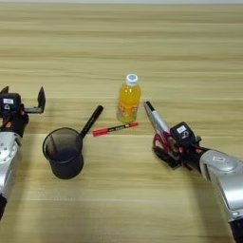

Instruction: Move the objects on the table

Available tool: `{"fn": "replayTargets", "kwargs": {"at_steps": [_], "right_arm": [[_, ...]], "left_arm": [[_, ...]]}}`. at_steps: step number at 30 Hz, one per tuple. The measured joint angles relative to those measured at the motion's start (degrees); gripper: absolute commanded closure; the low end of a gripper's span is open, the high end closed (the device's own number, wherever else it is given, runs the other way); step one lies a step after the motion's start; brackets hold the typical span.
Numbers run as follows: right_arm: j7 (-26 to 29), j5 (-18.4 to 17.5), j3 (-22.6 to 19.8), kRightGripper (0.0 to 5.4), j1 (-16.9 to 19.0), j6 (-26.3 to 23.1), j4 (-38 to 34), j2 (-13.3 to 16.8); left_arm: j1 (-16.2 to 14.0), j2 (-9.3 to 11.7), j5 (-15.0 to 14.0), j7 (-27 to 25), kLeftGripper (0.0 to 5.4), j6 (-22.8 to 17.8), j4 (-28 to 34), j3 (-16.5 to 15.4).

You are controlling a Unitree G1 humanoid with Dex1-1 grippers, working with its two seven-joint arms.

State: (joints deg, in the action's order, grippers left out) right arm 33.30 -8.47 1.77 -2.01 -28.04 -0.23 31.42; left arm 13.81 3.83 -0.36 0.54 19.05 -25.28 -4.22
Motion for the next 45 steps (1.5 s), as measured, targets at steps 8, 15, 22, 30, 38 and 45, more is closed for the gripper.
{"fn": "replayTargets", "kwargs": {"at_steps": [8, 15, 22, 30, 38, 45], "right_arm": [[0.25, 0.10, 0.71, 1.54, -0.30, 0.01, 0.87, -0.51], [0.70, 0.15, 0.84, 1.54, -0.50, 1.01, 2.56, -0.90], [0.70, 0.21, 0.99, 1.18, -0.92, 1.30, 3.12, -1.39], [0.58, 0.34, 1.00, 0.34, -1.08, 1.49, 3.32, -1.96], [0.58, -0.31, 0.24, 0.02, -1.24, 0.00, -1.75, -2.24], [0.87, -4.21, -2.61, 0.02, -2.68, -4.73, -10.60, -2.06]], "left_arm": [[-0.01, -0.01, 0.00, 0.01, 0.00, 0.00, 0.00, 0.00], [-0.01, -0.05, 0.00, 0.01, 0.00, 0.00, 0.01, 0.00], [-0.01, -0.29, 0.01, 0.03, 0.00, 0.00, 0.01, 0.00], [-0.01, -0.30, 0.01, 0.02, 0.00, 0.00, 0.01, -0.01], [-0.01, -0.31, 0.02, 0.03, 0.00, 0.01, 0.00, -0.01], [-0.01, -0.38, 0.02, 0.04, 0.00, 0.03, 0.00, 0.01]]}}
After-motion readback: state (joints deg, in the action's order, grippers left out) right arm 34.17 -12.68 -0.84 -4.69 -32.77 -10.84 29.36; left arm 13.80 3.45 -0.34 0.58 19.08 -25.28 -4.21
